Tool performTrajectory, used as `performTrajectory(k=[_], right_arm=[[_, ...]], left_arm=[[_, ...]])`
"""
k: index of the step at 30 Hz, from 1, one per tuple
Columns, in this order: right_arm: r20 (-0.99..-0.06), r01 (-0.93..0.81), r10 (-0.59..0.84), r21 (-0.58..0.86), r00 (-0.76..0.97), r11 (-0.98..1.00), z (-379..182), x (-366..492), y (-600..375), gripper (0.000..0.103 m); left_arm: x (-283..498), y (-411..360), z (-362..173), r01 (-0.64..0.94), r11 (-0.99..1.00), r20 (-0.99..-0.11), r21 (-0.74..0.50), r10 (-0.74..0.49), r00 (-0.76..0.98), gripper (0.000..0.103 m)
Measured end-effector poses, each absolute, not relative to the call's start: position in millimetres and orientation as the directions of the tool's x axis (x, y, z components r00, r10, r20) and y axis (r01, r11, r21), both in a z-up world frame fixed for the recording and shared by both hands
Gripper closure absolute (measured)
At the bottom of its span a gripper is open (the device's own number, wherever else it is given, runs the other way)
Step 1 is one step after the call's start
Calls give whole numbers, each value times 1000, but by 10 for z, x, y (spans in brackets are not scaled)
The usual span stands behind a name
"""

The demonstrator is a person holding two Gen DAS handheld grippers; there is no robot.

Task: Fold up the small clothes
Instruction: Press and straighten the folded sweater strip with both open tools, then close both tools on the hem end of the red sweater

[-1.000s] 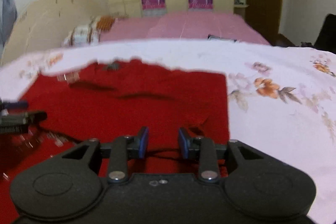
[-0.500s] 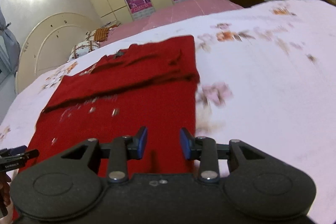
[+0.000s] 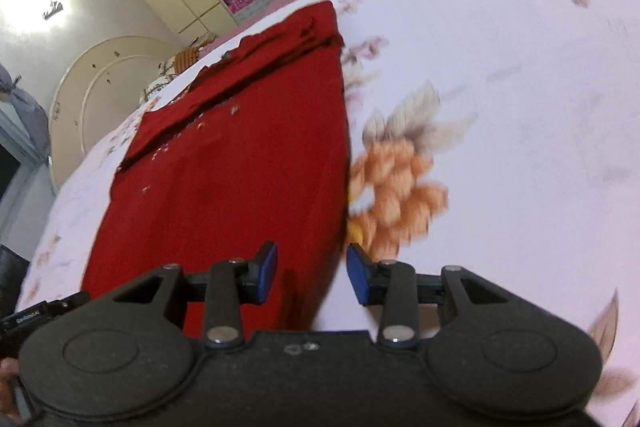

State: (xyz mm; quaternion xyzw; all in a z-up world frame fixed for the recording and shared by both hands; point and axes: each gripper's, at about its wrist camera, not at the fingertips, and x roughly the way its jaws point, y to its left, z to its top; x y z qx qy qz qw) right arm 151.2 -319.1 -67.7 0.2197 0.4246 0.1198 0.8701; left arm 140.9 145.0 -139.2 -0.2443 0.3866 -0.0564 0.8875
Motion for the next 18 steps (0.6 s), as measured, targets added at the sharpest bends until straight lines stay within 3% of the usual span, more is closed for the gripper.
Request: performTrajectory(k=[11,18], right_arm=[[-620,51,531,677,578,734,-875,1316,-3228,65],[-584,78,579,739,569,669,-953,1397,-3237,66]], left_arm=[[1264,1552,-1707,-148,659,-544,-738,-450,708,50],[1352,1577,-1832,-155,616,-521,-772,-473,711,66]])
